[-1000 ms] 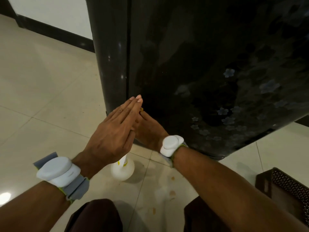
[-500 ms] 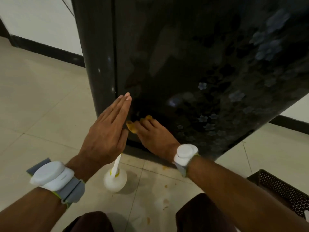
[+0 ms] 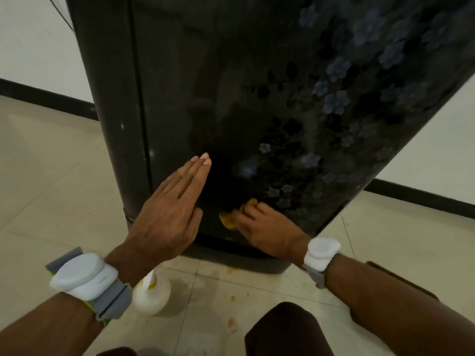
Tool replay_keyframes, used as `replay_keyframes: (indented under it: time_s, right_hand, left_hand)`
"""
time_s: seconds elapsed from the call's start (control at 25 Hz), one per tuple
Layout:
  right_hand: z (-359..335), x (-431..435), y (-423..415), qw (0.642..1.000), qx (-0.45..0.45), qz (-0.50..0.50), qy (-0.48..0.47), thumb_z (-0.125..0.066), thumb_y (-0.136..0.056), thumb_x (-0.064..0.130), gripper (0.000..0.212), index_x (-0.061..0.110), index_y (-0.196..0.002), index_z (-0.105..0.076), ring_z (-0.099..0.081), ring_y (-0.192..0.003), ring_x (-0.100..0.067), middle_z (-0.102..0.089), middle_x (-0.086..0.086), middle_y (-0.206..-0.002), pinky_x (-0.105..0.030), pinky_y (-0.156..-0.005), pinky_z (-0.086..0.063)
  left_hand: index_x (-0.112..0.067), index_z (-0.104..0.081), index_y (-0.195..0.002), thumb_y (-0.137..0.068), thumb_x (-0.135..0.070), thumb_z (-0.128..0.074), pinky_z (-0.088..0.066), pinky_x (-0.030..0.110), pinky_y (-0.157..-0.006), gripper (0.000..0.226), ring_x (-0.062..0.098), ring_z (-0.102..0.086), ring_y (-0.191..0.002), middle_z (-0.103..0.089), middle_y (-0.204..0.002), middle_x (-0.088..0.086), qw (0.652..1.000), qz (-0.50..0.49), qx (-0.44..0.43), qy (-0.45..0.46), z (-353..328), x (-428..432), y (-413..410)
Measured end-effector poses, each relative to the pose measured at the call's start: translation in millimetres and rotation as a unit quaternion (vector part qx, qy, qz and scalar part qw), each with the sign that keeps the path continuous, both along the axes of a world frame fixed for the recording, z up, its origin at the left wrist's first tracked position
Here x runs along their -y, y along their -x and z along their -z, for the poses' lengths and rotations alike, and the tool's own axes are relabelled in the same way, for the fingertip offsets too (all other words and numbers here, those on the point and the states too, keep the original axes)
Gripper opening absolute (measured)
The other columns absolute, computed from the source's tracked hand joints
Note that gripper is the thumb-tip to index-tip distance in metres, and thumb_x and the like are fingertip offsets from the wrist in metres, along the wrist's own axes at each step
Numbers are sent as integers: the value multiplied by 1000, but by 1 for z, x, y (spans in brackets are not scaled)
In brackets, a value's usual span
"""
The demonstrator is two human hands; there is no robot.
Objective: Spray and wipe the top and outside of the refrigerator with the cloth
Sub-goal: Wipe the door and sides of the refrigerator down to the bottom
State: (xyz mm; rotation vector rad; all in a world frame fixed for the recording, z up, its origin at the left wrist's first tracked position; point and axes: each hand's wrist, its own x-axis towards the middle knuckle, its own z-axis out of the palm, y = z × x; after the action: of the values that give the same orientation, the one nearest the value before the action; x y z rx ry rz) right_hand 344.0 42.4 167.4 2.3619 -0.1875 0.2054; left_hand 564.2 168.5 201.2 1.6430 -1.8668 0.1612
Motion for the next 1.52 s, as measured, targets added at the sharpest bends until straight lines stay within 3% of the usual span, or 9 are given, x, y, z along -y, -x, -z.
replay_keyframes:
  time_s: [0.12, 0.28, 0.48, 0.56, 0.68, 0.88, 1.08, 1.28, 1.52]
  right_hand:
    - [-36, 11, 10, 999, -29, -22, 18, -40, -99, 18, 35, 14, -116, -70, -60, -101, -30, -62, -10, -126, -39, -84, -33]
    - [-122, 18, -12, 943, 329, 50, 7, -39, -99, 10, 41, 17, -135, -57, -49, -99, -33, -51, -14, -127, -41, -76, -33]
    - [-14, 8, 50, 1000, 22, 16, -8, -38, -98, 17, 34, 14, -125, -59, -62, -96, -32, -55, -13, -127, -40, -82, -36]
    - [-49, 15, 51, 987, 151, 59, -3, -36, -100, 13, 33, 14, -119, -63, -61, -96, -34, -53, -14, -123, -41, -78, -40]
    - [-112, 18, 44, 871, 471, 138, -33, -52, -94, 9, 24, 13, -115, -60, -51, -98, -33, -48, -15, -115, -42, -81, -39]
    - [-24, 3, 78, 952, 254, 158, -69, -61, -85, 21, 20, 17, -103, -53, -50, -100, -34, -40, -10, -123, -44, -81, -44]
    - [-97, 15, 63, 807, 551, 192, -87, -52, -91, 13, 13, 4, -98, -60, -48, -98, -32, -47, -20, -110, -31, -87, -38]
    - [-27, 4, 88, 927, 314, 189, -85, -48, -93, 25, 18, 15, -107, -51, -46, -100, -33, -40, -12, -119, -50, -78, -49]
    - [-144, 8, 1, 766, 621, 154, -66, -56, -86, 13, 16, 8, -99, -64, -49, -98, -32, -51, -21, -110, -37, -83, -37]
  left_hand:
    - [-9, -14, -156, -91, -23, -30, -24, 44, -121, 68, 13, -12, -152, -15, -164, 5, 1000, 14, -15, 21, -8, 3, 19]
    - [-3, -21, -154, -91, -16, -33, -27, 43, -121, 66, 18, -20, -151, -25, -161, 11, 996, 18, -60, 66, -28, 24, 46]
    - [-4, -18, -155, -91, -20, -32, -30, 46, -118, 67, 18, -18, -151, -22, -162, 11, 997, 48, 53, 41, -17, 22, 59]
    - [-3, -18, -154, -90, -19, -32, -28, 46, -119, 68, 19, -16, -152, -21, -163, 11, 996, 39, 62, 49, -23, 24, 59]
    - [-2, -18, -154, -90, -19, -32, -25, 44, -121, 67, 18, -15, -152, -20, -163, 11, 995, 34, 71, 56, -34, 31, 60]
    - [-2, -20, -154, -90, -20, -34, -34, 44, -116, 68, 20, -28, -148, -27, -160, 13, 994, 42, 82, 53, -32, 35, 60]
    - [-1, -22, -153, -90, -19, -38, -36, 46, -114, 68, 22, -31, -147, -29, -159, 14, 993, 52, 87, 53, -26, 35, 64]
    - [-3, -23, -154, -91, -21, -37, -32, 43, -117, 67, 21, -27, -148, -27, -160, 14, 989, 52, 127, 48, -31, 37, 58]
    - [-7, -25, -154, -87, -25, -40, -18, 33, -121, 71, 18, -22, -149, -23, -161, 9, 991, 6, 134, 18, -32, 29, 33]
